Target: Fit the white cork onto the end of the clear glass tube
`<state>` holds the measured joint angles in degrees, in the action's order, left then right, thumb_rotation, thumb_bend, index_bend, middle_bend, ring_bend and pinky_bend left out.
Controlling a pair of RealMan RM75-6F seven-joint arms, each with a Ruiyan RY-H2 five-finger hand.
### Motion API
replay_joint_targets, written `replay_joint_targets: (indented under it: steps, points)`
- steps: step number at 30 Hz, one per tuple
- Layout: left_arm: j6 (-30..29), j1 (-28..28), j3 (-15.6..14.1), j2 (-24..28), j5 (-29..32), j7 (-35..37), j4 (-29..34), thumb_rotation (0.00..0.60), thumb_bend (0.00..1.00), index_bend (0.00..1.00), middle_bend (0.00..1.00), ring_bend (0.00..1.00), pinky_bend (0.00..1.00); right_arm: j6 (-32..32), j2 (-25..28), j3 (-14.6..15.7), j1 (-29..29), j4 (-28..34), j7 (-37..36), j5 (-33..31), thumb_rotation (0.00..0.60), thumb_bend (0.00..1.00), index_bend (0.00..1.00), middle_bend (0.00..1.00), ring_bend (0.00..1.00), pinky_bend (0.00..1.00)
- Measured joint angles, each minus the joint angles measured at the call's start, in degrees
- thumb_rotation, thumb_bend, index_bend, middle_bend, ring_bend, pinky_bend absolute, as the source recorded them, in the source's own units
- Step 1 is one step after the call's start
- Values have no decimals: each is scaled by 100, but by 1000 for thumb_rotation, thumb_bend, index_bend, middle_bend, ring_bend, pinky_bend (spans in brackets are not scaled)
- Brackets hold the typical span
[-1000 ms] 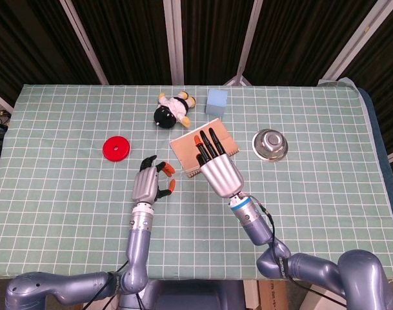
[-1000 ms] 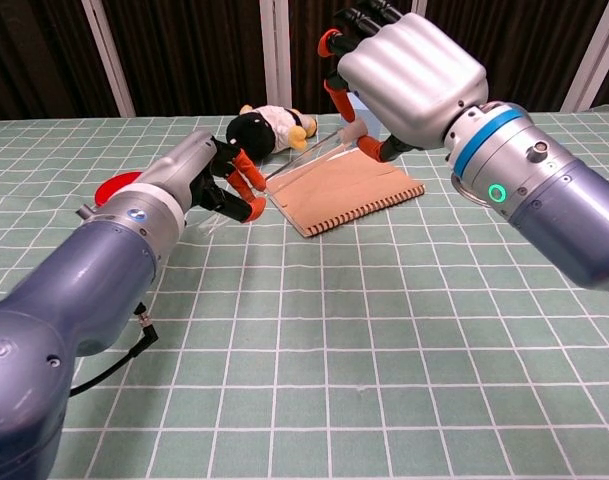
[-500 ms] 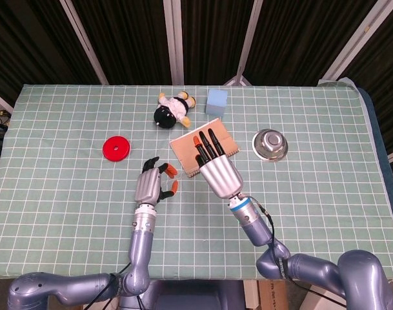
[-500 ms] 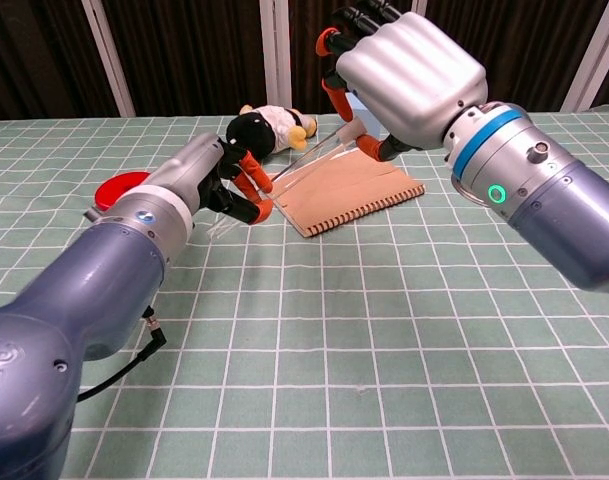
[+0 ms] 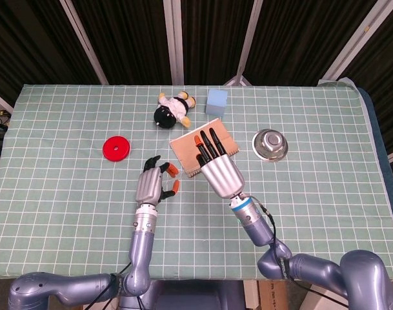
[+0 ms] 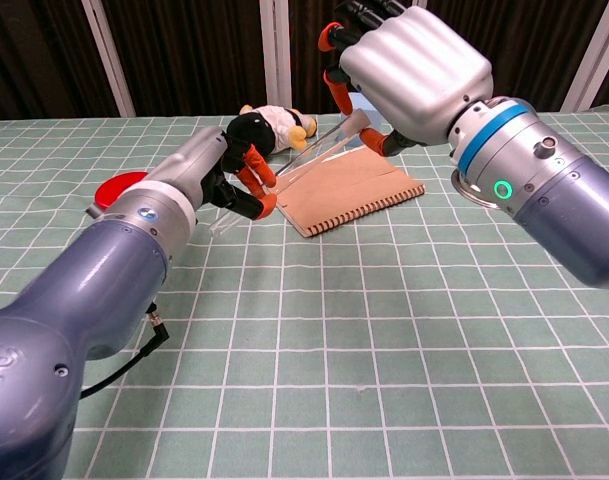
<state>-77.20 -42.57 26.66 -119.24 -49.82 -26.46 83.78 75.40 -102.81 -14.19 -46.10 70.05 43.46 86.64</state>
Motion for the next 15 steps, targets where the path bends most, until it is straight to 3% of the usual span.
replay_joint_targets:
  steps: [9,15]
  points:
    - [-16,35,-59,33,-183,102,-30,600,728,500,480,96,0,-23,74,33,95,117,97,-94,600,390,173,86,0,0]
    - [-14,69,-126,67,-325,188,-59,600,728,502,481,96,0,-43,121,67,171,204,130,-161,600,390,140,70,0,0]
